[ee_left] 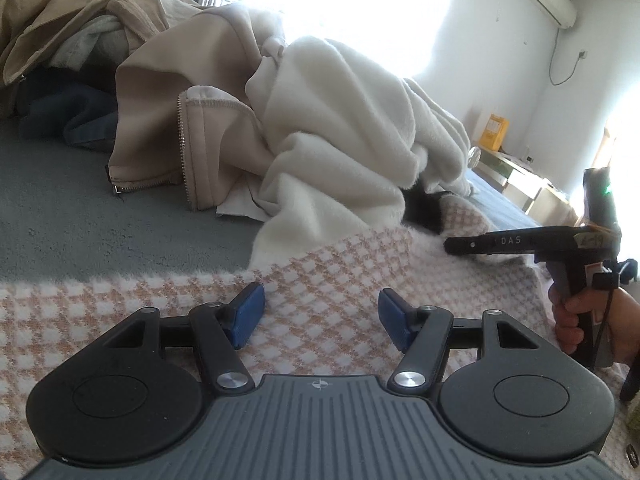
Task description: Fold clothes
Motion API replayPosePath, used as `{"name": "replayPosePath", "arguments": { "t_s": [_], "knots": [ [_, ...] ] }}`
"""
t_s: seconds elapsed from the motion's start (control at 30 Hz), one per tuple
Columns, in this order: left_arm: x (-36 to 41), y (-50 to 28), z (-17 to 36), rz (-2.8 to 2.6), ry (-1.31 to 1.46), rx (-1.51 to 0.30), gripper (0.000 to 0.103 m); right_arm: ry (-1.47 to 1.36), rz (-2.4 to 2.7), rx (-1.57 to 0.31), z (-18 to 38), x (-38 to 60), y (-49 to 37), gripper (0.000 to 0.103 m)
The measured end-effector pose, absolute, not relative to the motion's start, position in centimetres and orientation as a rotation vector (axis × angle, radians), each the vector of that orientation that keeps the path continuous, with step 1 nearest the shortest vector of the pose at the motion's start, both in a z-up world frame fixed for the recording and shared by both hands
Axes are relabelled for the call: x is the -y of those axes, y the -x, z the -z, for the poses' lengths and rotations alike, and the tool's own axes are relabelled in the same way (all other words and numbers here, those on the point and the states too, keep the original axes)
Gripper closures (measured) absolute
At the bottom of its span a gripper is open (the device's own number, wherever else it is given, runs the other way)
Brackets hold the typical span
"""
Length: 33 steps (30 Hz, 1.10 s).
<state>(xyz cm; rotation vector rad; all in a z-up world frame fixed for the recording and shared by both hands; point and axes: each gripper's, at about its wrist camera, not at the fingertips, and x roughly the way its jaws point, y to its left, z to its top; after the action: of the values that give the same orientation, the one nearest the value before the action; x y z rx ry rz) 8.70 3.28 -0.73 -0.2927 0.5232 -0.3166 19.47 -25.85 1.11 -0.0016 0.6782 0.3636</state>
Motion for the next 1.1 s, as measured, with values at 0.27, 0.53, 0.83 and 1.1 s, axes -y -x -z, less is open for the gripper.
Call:
{"name": "replayPosePath", "arguments": {
  "t_s": [0.27, 0.53, 0.83, 1.1],
  "knots": [
    [-3.2, -8.6, 0.6, 0.311, 0.278, -0.524, 0.039, 0.159, -0.189, -0.693, -1.2, 24.3, -20.4, 0.087],
    [-3.3, -8.6, 0.6, 0.311, 0.275, -0.524, 0.039, -0.062, -0.023, -0.670, -2.7, 28.2, -23.2, 0.084],
    [-3.4, -8.5, 0.6, 0.315, 0.281, -0.523, 0.039, 0.211, 0.040, -0.800, -4.2, 23.0, -28.5, 0.030],
    [-3.4, -8.5, 0.7, 0.320, 0.285, -0.522, 0.038, 0.227, 0.053, -0.907, -2.8, 23.9, -30.4, 0.090]
  ]
}}
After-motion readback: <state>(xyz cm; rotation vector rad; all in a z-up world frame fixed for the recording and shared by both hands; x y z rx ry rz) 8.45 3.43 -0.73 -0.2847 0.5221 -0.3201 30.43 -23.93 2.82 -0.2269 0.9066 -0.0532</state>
